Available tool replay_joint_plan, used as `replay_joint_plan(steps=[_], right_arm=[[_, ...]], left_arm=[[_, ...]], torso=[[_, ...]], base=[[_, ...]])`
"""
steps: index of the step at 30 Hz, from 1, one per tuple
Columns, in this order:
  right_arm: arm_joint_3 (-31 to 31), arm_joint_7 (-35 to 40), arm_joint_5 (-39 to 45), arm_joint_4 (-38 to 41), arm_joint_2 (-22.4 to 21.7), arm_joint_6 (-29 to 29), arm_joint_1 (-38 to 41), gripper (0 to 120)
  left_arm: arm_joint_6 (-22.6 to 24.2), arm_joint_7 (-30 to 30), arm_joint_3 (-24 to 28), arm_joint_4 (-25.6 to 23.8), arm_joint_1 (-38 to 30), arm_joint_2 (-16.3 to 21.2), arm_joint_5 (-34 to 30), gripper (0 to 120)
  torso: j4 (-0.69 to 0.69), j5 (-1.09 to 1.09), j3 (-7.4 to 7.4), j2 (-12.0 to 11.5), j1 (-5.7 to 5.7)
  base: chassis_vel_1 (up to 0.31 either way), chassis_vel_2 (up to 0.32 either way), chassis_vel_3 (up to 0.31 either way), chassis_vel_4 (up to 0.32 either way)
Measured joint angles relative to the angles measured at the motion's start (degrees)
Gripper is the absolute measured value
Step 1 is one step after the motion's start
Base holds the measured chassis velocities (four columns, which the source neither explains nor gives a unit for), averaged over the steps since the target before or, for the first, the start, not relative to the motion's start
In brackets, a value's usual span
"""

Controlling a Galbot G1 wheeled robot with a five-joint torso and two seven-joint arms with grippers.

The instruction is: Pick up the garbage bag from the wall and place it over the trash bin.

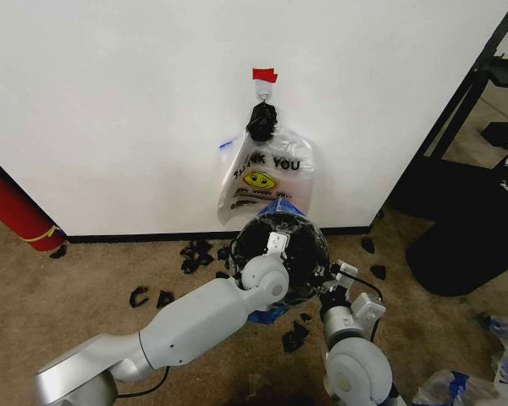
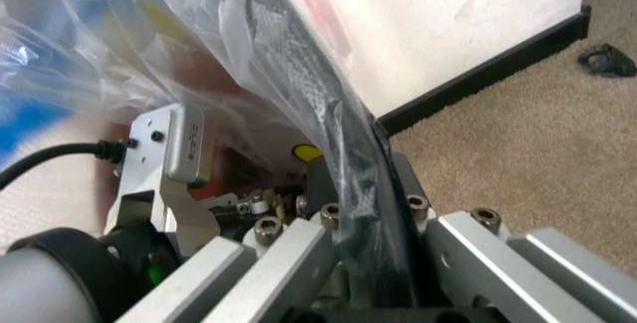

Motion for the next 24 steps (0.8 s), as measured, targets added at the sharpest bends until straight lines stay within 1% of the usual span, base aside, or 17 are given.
replay_joint_plan(steps=[2,5,6,10,13,14,17,20,21,24], right_arm=[[0.33,0.50,0.93,0.04,-0.06,-0.24,0.28,0],[0.96,1.48,2.43,-0.74,-0.06,-0.37,1.33,0],[0.96,1.48,2.43,-0.74,-0.06,-0.37,1.33,0],[1.74,3.21,5.21,-1.62,-0.02,-0.94,2.83,0],[1.74,3.31,5.40,-1.77,-0.06,-1.01,2.96,0],[1.74,3.31,5.40,-1.77,-0.06,-1.01,2.96,0],[1.55,3.28,5.39,-1.63,0.12,-1.02,2.74,0],[1.21,3.07,5.21,-1.04,0.38,-1.03,2.23,0],[1.21,3.07,5.21,-1.04,0.38,-1.03,2.23,0],[0.95,2.53,4.93,-0.65,0.53,-1.03,1.77,0]], left_arm=[[-0.09,0.09,-0.09,-0.38,0.22,0.41,0.00,0],[-0.39,0.15,-0.15,-3.17,1.00,1.59,-0.16,0],[-0.39,0.15,-0.15,-3.17,1.00,1.59,-0.16,0],[-1.67,0.62,-0.10,-9.70,2.39,4.29,0.77,0],[-2.57,1.36,-0.25,-12.00,2.89,5.28,3.79,0],[-2.57,1.36,-0.25,-12.00,2.89,5.28,3.79,0],[-4.51,2.24,-0.51,-11.43,2.75,5.31,7.86,0],[-5.58,2.62,-0.81,-8.95,2.23,4.29,9.73,0],[-5.58,2.62,-0.81,-8.95,2.23,4.29,9.73,0],[-5.81,3.37,-1.09,-6.23,2.36,3.09,11.76,0]], torso=[[0.00,0.00,0.00,0.00,0.00],[0.00,0.00,0.00,0.00,0.00],[0.00,0.00,0.00,0.00,0.00],[0.01,-0.01,0.00,0.00,0.00],[0.00,0.00,0.00,0.00,0.00],[0.00,0.00,0.00,0.00,0.00],[0.01,-0.01,0.00,0.00,0.00],[0.00,0.00,0.00,0.00,0.00],[0.00,0.00,0.00,0.00,0.00],[0.00,0.00,0.00,0.00,0.00]], base=[[0.000,0.000,0.000,0.000],[0.000,0.000,0.000,0.000],[0.000,0.000,0.000,0.000],[0.000,0.000,0.000,0.000],[0.000,0.000,0.000,0.000],[0.000,0.000,0.000,0.000],[0.000,0.000,0.000,0.000],[0.000,0.000,0.000,0.000],[0.000,0.000,0.000,0.000],[0.000,0.000,0.000,0.000]])
